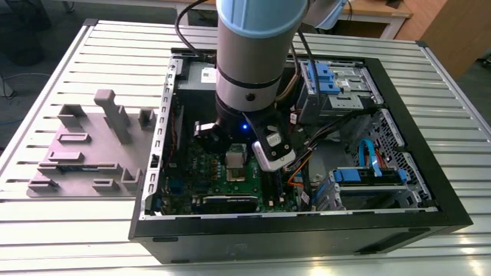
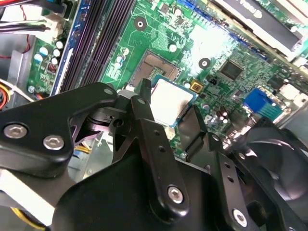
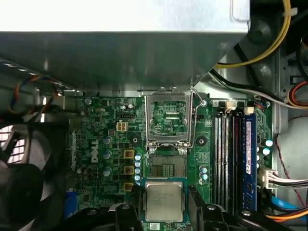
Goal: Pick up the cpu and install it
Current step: 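Pick up the cpu and move it towards the insertion slot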
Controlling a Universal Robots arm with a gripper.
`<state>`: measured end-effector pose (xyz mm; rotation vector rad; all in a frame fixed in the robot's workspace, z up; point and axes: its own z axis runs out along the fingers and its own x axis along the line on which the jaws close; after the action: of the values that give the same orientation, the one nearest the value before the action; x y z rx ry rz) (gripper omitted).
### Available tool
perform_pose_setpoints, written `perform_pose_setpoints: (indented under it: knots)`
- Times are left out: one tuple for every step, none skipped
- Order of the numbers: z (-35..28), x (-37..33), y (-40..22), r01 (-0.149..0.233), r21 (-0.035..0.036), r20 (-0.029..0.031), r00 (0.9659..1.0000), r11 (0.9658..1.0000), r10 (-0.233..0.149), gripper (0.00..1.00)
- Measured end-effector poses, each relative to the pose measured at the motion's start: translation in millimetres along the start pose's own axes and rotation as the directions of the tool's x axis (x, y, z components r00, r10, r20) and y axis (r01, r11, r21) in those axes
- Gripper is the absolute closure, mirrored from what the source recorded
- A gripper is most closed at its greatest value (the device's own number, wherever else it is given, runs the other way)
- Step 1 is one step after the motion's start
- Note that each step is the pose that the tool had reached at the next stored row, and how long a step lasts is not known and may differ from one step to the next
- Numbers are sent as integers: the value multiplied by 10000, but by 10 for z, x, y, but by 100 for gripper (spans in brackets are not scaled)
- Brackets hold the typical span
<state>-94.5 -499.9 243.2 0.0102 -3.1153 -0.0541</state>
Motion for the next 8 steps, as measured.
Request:
perform_pose_setpoints:
  knots:
    - [18,-4,-1,-30,-1,1,10000,10000,30,53]
    - [37,-7,-1,-60,-3,2,10000,10000,60,53]
    - [54,-9,-2,-90,-3,1,10000,10000,90,53]
    - [72,-11,-3,-122,-3,2,9999,9999,122,53]
    - [91,-13,-3,-158,-3,3,9999,9999,158,53]
    - [109,-14,-4,-195,-5,5,9998,9998,195,53]
    - [127,-15,-5,-230,-7,6,9997,9997,230,53]
    - [145,-15,-5,-265,-8,7,9996,9996,265,53]
